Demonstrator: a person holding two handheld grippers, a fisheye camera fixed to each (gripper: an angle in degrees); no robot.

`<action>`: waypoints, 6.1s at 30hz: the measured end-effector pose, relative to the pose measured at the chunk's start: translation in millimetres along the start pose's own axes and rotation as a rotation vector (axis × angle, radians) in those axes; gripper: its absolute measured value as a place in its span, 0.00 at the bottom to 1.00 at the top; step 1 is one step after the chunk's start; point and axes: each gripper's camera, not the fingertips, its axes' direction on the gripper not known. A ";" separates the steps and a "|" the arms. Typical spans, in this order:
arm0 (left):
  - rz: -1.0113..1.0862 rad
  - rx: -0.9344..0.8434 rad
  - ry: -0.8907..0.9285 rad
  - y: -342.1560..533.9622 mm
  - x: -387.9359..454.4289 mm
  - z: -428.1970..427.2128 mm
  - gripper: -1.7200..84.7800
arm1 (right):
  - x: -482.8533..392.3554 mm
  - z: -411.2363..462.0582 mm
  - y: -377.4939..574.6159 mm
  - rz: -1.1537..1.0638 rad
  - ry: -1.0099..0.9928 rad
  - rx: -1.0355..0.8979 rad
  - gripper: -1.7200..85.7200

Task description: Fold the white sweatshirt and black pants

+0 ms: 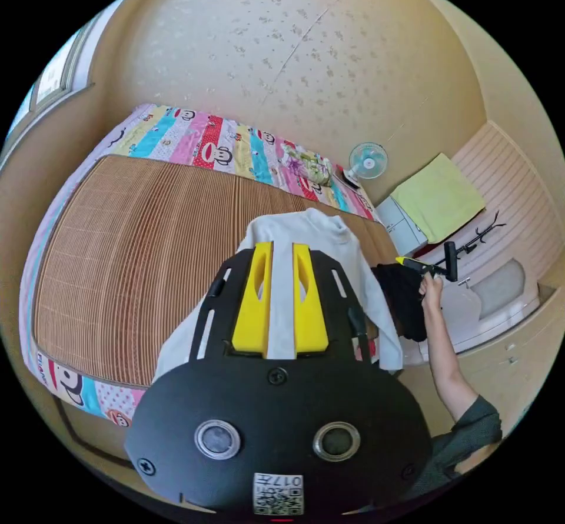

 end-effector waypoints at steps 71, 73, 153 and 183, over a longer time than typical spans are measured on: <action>0.006 -0.121 -0.008 212.0 -74.7 92.7 0.08 | 104.7 -57.2 223.6 -0.097 -0.402 0.100 0.03; 0.002 -0.172 -0.133 224.9 -76.9 90.9 0.06 | 105.3 -63.3 217.6 -0.094 -0.402 0.099 0.03; 0.605 -0.663 -0.372 24.9 -46.0 155.0 0.05 | 59.9 -19.1 274.1 0.001 -0.477 0.203 0.02; 0.029 -0.173 -0.074 -67.2 -160.7 98.2 0.16 | 98.8 -24.0 297.4 -0.035 -0.438 0.204 0.02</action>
